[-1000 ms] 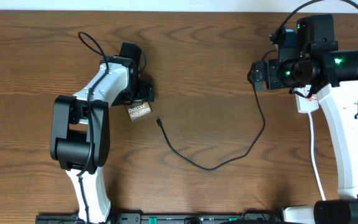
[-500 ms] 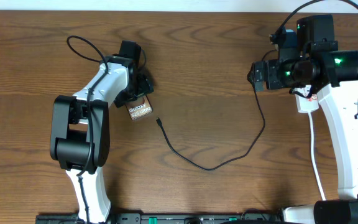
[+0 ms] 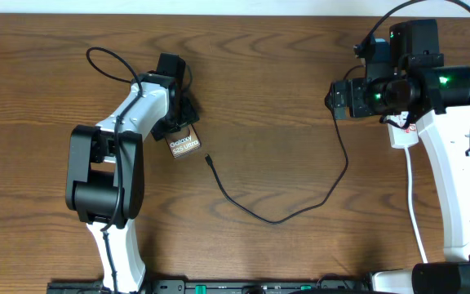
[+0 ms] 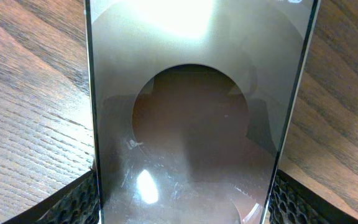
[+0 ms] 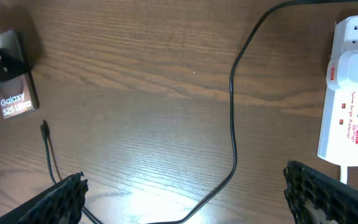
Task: Plug charger to phone and switch on socket
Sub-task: 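Slide the held phone box right toward the cable end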
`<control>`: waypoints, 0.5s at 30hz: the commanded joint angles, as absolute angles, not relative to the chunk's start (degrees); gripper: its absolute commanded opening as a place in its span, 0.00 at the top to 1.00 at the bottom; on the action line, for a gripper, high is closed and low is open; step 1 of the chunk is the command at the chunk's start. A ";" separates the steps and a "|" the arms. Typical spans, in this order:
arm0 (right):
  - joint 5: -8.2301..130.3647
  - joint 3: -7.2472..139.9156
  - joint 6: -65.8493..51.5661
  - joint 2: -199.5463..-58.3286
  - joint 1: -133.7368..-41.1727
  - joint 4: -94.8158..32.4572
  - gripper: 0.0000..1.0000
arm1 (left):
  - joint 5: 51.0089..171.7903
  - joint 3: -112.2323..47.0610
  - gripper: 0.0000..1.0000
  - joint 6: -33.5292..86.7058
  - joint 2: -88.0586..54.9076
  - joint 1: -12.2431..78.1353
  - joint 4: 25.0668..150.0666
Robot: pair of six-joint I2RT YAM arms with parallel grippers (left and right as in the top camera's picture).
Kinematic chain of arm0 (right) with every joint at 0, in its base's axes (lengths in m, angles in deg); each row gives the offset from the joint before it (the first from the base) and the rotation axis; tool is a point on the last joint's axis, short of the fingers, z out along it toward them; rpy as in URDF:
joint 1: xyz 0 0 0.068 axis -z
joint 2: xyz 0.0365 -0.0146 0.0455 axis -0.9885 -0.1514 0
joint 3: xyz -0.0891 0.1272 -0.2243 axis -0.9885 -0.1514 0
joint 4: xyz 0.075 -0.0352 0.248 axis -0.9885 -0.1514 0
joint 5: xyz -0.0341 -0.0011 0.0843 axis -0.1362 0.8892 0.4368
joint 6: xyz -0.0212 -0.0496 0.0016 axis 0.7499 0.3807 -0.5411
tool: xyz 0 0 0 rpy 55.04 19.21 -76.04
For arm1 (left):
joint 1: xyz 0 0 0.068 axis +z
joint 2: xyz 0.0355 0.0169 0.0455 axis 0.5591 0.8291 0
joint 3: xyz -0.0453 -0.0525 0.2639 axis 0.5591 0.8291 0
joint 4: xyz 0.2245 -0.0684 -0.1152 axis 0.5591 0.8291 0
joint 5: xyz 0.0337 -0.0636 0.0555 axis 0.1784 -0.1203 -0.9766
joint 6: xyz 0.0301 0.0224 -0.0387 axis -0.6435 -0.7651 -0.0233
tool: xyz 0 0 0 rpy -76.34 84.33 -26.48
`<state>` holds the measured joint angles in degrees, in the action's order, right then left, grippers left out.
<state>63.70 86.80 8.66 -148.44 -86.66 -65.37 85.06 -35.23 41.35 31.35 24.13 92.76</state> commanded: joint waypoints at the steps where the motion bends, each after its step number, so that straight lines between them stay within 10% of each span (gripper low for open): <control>1: 64.03 87.92 8.11 -148.20 -86.37 -65.24 0.01 | 85.91 -33.81 0.25 39.89 32.33 23.89 93.54; 15: 64.05 87.92 8.11 -148.18 -86.37 -64.89 0.01 | 87.23 -33.83 0.26 33.57 32.33 21.90 94.35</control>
<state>63.70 86.80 8.66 -148.44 -86.66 -65.00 85.37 -35.23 36.74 31.30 23.49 93.61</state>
